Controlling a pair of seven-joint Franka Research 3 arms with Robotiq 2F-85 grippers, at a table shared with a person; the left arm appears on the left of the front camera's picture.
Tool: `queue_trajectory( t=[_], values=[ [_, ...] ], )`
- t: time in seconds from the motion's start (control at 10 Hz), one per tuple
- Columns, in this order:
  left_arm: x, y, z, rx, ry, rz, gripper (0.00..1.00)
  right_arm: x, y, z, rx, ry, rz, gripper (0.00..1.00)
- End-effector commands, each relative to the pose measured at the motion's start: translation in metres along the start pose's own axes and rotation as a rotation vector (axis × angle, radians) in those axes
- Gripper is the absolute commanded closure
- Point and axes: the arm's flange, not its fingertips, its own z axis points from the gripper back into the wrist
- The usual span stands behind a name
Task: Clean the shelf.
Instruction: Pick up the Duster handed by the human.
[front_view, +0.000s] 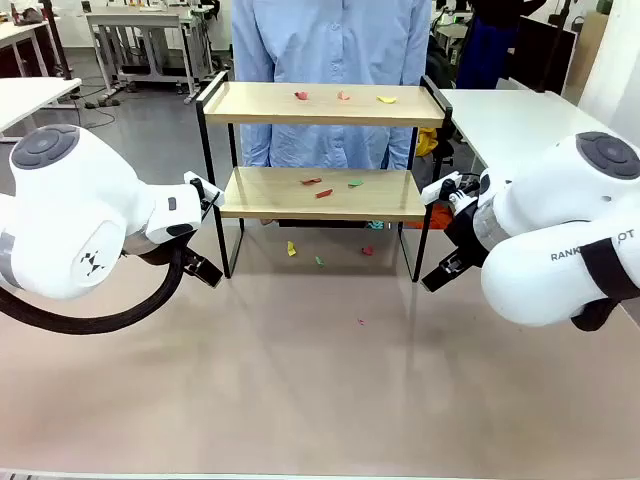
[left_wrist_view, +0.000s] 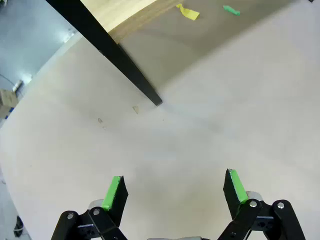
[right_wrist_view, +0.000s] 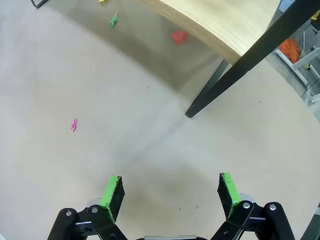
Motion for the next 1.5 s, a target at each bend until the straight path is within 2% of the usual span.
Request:
queue_trajectory(
  t=[0.0,0.9,1.2,1.4],
  values=[
    [0.0,0.0,0.0,0.0,0.0,0.0,0.0,0.0,0.0,0.0,0.0,0.0,0.0,0.0],
    [0.0,0.0,0.0,0.0,0.0,0.001,0.0,0.0,0.0,0.0,0.0,0.0,0.001,0.0],
    [0.041,0.05,0.083,-0.167,-0.069,-0.024,0.0,-0.006,-0.078,0.041,0.039,-0.099,-0.055,0.0],
    [0.067,0.091,0.124,-0.3,-0.058,-0.117,0.0,-0.027,-0.126,0.055,0.098,-0.221,-0.026,0.0]
  ],
)
